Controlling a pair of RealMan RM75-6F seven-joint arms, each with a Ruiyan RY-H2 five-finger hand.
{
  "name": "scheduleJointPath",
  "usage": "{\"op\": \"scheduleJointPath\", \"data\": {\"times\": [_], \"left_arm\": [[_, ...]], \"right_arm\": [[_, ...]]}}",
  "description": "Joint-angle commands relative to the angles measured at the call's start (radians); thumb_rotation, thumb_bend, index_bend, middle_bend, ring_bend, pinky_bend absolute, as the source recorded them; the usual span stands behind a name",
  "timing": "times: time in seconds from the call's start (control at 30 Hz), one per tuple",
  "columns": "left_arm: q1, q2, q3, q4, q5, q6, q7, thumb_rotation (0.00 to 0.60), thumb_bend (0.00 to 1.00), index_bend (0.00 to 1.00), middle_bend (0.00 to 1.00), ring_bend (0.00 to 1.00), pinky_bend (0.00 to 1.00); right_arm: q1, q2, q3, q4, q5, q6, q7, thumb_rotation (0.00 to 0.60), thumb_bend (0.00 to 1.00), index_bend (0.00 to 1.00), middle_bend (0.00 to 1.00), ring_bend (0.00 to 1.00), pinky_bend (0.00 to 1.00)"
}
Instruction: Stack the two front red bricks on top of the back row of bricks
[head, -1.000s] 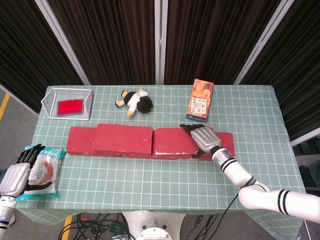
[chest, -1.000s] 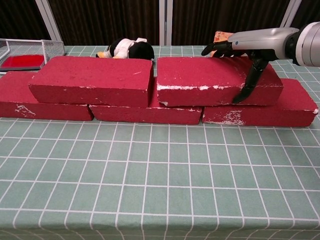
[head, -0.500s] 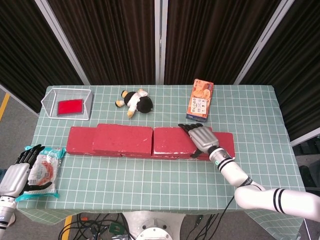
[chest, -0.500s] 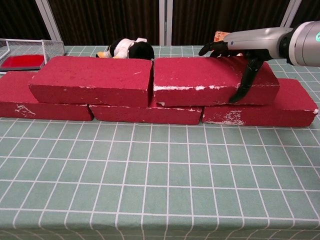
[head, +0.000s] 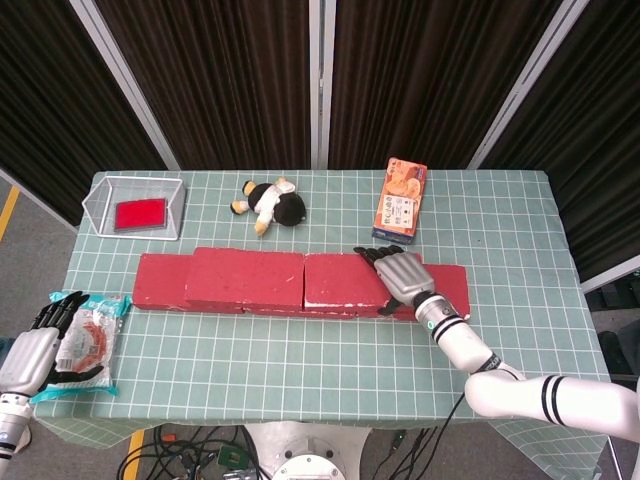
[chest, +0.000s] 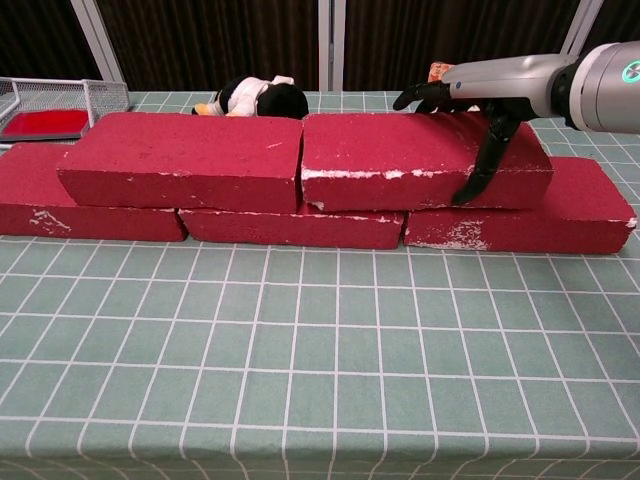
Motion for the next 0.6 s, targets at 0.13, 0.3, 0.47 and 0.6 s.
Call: {"op": "scheduleJointPath", "data": {"times": [0.13, 0.3, 0.47, 0.6], "left_arm": [[0.0, -0.001, -0.001, 0.001, -0.001, 0.0, -0.001, 0.6, 0.0, 0.02, 0.0, 0.0, 0.0], [0.001, -0.001, -0.002, 0.002, -0.002, 0.0, 0.002, 0.6, 0.0, 0.02, 0.0, 0.0, 0.0], [0.001, 0.0, -0.001, 0.002, -0.003, -0.003, 0.003, 0.6, 0.0, 0.02, 0.0, 0.0, 0.0], [0.002, 0.001, -0.001, 0.003, -0.004, -0.003, 0.001, 0.6, 0.0, 0.02, 0.0, 0.0, 0.0]], "right_arm": [[0.005, -0.001, -0.006, 0.003, 0.006, -0.001, 0.0, 0.6, 0.05, 0.0, 0.17, 0.14, 0.12], [0.01, -0.008, -0.005, 0.01, 0.011, -0.003, 0.008, 0.6, 0.05, 0.0, 0.17, 0.14, 0.12], [0.014, -0.013, -0.006, 0.014, 0.013, -0.001, 0.008, 0.6, 0.05, 0.0, 0.16, 0.13, 0.12], [0.018, -0.013, -0.005, 0.015, 0.016, 0.0, 0.01, 0.6, 0.05, 0.0, 0.16, 0.13, 0.12]]}}
